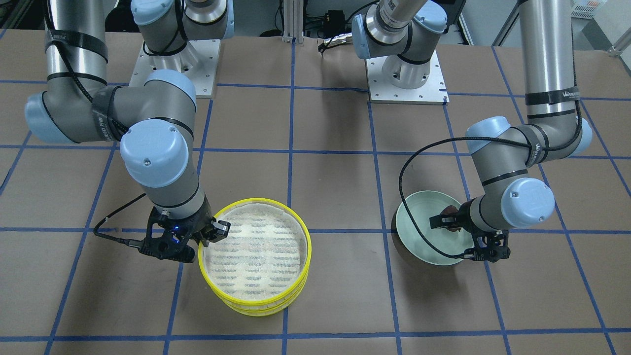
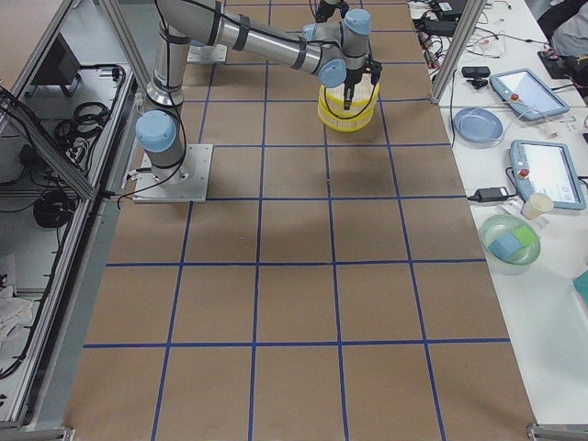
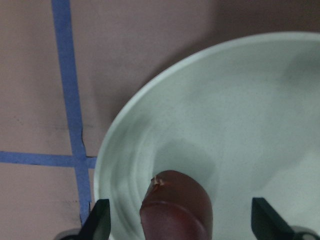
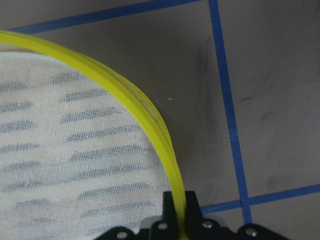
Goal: Stack buns with steamer
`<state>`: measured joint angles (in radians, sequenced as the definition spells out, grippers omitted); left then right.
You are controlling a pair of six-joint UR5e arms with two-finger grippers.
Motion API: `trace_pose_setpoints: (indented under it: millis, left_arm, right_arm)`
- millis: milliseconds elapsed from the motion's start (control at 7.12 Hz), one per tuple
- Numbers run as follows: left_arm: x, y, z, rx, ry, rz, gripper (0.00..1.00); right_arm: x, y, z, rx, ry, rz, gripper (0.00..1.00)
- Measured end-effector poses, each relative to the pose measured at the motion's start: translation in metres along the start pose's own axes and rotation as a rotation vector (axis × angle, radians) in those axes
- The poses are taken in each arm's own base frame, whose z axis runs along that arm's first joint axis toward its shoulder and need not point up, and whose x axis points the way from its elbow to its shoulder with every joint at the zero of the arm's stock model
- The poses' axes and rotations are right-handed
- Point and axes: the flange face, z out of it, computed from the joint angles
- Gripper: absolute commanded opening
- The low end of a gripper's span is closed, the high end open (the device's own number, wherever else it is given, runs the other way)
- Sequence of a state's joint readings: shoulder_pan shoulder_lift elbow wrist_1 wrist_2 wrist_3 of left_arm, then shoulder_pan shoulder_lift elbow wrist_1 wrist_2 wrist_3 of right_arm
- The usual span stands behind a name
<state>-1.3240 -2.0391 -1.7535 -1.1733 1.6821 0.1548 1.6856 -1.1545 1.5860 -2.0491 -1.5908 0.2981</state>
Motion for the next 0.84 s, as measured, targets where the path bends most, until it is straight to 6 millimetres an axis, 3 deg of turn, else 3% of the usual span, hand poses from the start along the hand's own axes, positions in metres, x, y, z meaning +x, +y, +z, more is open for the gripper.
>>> trace_pose_setpoints:
  millis: [281,421,842]
  left_arm:
    - [0.0021,-0.0004,0.003,-0.003,0.012,-0.002,0.12]
    - [0.0023,-0.0005,0.0033,-0.003,0.013,-0.003,0.0]
    - [0.0027,-0.0046,-0.0024,0.027,0.03,-0.078,0.0]
  right_arm:
    - [0.0,0.0029,0.005,-0.009,-0.003,-0.001,0.0]
    - [-0.0004,0.0033,0.0055,-0.01,-0.008,-0.001,0.0]
    - [-0.0008,0.001,0.0023,0.015,-0.019,-0.001,0.0]
